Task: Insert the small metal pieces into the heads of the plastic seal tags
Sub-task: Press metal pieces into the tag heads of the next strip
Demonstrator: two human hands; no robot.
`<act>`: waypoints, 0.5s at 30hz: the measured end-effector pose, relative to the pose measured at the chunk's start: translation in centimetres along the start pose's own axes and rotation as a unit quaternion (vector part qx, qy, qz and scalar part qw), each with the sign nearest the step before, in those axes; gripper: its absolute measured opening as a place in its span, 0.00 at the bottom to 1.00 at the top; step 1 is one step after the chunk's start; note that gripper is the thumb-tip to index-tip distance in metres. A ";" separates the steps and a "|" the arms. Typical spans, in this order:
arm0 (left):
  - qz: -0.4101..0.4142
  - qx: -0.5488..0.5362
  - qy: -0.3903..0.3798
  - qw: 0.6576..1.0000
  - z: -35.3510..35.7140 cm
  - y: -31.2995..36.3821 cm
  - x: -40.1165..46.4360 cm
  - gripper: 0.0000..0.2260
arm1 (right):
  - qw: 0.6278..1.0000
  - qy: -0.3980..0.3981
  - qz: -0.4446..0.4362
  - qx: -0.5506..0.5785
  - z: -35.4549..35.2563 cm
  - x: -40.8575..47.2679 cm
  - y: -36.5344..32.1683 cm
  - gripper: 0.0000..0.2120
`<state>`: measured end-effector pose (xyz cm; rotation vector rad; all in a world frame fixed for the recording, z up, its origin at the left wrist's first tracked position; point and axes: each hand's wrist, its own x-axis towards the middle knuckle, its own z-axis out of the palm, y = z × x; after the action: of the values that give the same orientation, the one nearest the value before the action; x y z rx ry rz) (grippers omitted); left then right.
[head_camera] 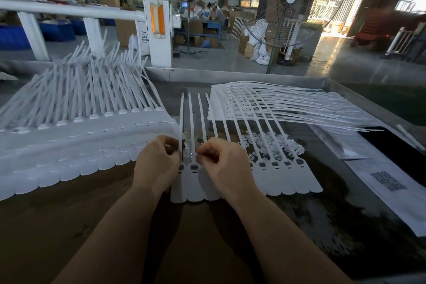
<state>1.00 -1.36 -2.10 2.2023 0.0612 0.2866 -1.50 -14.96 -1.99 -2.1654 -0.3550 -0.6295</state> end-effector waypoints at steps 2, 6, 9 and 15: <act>-0.002 -0.010 -0.003 1.000 -0.1 0.0 0.0 0.08 | 1.000 0.002 0.011 0.015 -0.1 0.0 -0.1 0.11; -0.012 -0.040 -0.009 0.999 -0.4 0.3 -0.1 0.08 | 1.000 -0.018 0.009 0.024 -0.1 0.1 -0.4 0.11; -0.014 -0.060 -0.009 0.998 -0.7 0.5 -0.2 0.08 | 0.998 -0.026 0.016 0.047 -0.1 0.0 -0.3 0.09; -0.022 -0.088 -0.019 0.996 -1.0 0.6 -0.3 0.09 | 0.993 -0.048 0.055 0.096 -0.1 0.2 -0.5 0.04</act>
<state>0.44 -0.97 -1.09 2.0289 0.0606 0.2178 -1.53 -14.72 -1.51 -2.0194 -0.3297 -0.4138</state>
